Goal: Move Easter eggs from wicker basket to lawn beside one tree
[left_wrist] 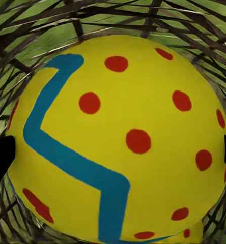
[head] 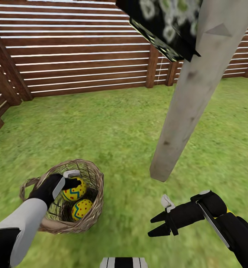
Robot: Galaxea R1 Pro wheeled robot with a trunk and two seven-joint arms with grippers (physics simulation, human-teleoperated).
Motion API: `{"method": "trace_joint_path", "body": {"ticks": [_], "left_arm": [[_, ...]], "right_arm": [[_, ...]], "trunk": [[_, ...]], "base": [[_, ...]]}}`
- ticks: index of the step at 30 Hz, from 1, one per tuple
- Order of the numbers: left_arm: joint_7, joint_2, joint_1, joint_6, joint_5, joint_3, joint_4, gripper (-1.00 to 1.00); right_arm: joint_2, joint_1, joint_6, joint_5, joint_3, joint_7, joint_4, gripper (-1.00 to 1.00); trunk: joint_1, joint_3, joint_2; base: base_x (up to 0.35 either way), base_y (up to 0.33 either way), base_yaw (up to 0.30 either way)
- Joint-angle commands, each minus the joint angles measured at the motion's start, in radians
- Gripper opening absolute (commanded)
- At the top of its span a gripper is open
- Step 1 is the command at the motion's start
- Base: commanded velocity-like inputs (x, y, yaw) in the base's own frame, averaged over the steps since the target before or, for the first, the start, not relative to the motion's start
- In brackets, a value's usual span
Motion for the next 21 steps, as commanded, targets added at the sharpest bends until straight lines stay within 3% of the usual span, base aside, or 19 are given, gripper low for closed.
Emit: {"method": "trace_joint_path", "body": {"ticks": [1, 6, 15, 21], "left_arm": [[0.006, 0.002, 0.000, 0.016, 0.008, 0.001, -0.002, -1.00], [0.007, 0.021, 0.000, 0.052, 0.008, 0.002, -0.001, -1.00], [0.006, 0.023, -0.001, 0.155, 0.008, 0.007, -0.001, -1.00], [0.006, 0.021, -0.001, 0.271, 0.007, 0.001, -0.006, -1.00]], "right_arm": [[-0.001, -0.001, 0.010, -0.006, 0.002, -0.001, 0.000, 1.00], [-0.001, -0.001, 0.010, -0.006, 0.002, -0.002, 0.000, 1.00], [0.008, -0.001, 0.010, -0.002, 0.001, -0.002, 0.000, 1.00], [0.009, -0.001, 0.010, 0.006, 0.000, -0.003, 0.001, 1.00]], "trunk": [[-0.001, 0.003, 0.000], [-0.003, 0.023, 0.001], [-0.007, 0.057, 0.003], [-0.010, 0.081, 0.005]], "base": [[0.000, 0.000, 0.000], [0.000, 0.000, 0.000], [0.000, 0.000, 0.000], [0.000, 0.000, 0.000]]}}
